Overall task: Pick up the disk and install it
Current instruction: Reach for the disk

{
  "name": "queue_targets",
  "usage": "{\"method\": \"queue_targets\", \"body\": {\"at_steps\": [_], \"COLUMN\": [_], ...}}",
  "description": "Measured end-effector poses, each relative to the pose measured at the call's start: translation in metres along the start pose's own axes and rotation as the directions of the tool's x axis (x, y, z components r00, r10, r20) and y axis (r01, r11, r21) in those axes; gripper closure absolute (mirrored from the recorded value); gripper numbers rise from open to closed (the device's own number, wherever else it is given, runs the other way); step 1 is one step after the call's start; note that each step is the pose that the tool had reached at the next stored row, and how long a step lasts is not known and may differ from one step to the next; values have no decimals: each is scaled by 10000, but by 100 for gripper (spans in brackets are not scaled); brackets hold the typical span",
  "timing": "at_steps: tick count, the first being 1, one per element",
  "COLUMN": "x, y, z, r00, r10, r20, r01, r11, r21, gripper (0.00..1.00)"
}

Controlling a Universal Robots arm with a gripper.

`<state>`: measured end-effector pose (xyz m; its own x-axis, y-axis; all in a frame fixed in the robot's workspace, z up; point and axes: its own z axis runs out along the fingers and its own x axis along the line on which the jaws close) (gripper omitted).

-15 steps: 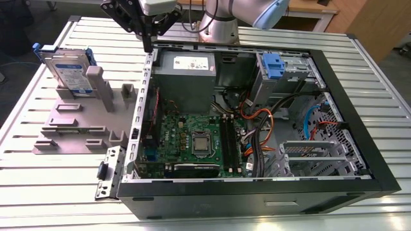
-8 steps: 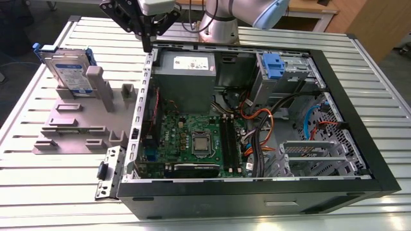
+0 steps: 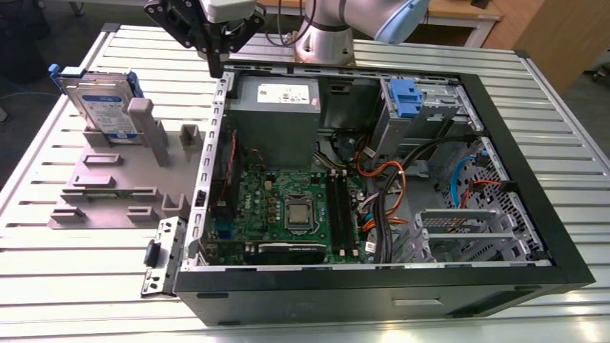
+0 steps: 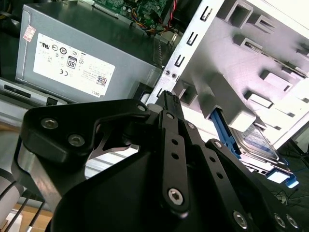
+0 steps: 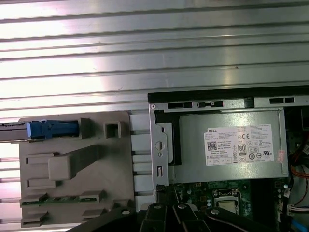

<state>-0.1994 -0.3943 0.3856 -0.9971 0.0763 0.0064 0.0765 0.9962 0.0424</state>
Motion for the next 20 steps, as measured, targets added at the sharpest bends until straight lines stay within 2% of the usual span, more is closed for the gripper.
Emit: {"method": "queue_targets", "body": {"at_steps": [9, 20], "x": [67, 89], "y": [5, 5], "z": [1, 2], "r00": [10000, 10000], "r10": [0, 0], "r20": [0, 0], "r01": [0, 0], "r11": [10000, 10000], "r21": [0, 0], "gripper": [89, 89]}}
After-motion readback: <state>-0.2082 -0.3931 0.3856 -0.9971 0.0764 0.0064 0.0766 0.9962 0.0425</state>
